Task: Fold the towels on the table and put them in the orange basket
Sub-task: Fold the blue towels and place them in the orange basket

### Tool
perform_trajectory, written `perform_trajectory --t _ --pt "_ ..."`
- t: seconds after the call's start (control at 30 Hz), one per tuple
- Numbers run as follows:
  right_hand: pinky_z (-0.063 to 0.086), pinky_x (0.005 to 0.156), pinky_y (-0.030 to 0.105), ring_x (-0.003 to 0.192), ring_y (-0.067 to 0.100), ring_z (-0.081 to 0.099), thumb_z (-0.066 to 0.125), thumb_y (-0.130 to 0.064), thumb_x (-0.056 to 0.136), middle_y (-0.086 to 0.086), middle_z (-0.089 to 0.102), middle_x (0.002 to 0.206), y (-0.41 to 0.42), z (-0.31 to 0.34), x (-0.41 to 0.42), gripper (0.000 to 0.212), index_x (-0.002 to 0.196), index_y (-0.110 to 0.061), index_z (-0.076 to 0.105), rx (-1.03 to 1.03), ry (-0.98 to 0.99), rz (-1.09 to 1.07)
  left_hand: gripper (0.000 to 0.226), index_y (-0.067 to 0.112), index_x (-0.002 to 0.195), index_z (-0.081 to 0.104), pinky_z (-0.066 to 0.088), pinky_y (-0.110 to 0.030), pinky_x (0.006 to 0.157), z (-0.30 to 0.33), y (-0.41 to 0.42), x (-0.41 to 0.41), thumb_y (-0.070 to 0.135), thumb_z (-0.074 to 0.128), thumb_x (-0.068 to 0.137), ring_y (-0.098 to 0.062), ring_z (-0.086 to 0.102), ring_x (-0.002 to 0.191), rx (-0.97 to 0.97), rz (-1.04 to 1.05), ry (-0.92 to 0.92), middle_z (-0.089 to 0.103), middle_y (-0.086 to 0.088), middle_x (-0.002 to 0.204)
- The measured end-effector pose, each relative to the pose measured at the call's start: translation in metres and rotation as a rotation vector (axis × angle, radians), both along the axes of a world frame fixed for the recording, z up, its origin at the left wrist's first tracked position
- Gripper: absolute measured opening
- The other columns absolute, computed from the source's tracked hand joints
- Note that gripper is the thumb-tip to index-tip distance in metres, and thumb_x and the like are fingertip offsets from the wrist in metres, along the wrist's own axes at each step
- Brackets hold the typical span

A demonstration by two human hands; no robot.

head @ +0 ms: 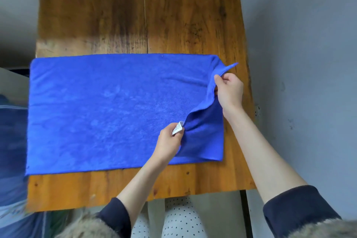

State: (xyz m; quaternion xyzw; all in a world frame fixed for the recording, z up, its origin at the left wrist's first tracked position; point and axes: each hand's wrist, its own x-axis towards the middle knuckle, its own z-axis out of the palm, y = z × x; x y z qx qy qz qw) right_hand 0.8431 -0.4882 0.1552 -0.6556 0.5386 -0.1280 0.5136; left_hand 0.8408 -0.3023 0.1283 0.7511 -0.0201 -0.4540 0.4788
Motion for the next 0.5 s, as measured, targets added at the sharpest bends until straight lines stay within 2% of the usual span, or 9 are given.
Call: perform_trajectory --t 0.1,0.23,0.33,0.5 --pt "0.054 0.079 0.047 0.079 0.024 0.062 0.055 -0.019 0.089 0.008 0.066 0.085 0.032 0.017 0.021 0.015 0.074 -0.016 0.055 -0.043 -0.015 0.075 0.037 -0.006 0.088 0.052 0.034 -0.036 0.068 0.013 0.037 0.029 0.028 0.041 0.099 -0.02 0.037 0.071 -0.031 -0.062 -0.056 0.041 -0.009 0.074" --pt "0.053 0.082 0.047 0.087 0.024 0.064 0.055 -0.019 0.091 0.008 0.067 0.091 0.081 0.036 0.06 0.009 0.087 -0.013 0.058 -0.108 -0.019 0.175 0.032 0.008 0.092 0.06 0.035 -0.035 0.066 0.027 0.1 0.072 0.033 0.041 0.098 -0.019 0.039 0.07 -0.028 -0.058 -0.078 0.047 -0.007 0.074" --pt "0.053 0.083 0.046 0.087 0.023 0.064 0.055 -0.019 0.091 0.004 0.066 0.089 0.119 0.048 0.099 0.008 0.09 -0.011 0.058 -0.141 -0.037 0.226 0.033 0.013 0.086 0.058 0.037 -0.036 0.066 0.037 0.149 0.102 0.04 0.042 0.097 -0.02 0.04 0.069 -0.024 -0.029 -0.075 0.045 -0.008 0.073" --pt "0.052 0.082 0.048 0.087 0.028 0.063 0.056 -0.017 0.091 0.005 0.063 0.085 0.186 0.059 0.163 0.008 0.09 -0.009 0.057 -0.172 -0.072 0.368 0.028 0.012 0.089 0.06 0.037 -0.036 0.066 0.049 0.215 0.141 0.032 0.043 0.098 -0.02 0.041 0.07 -0.048 0.105 -0.065 0.048 -0.008 0.075"
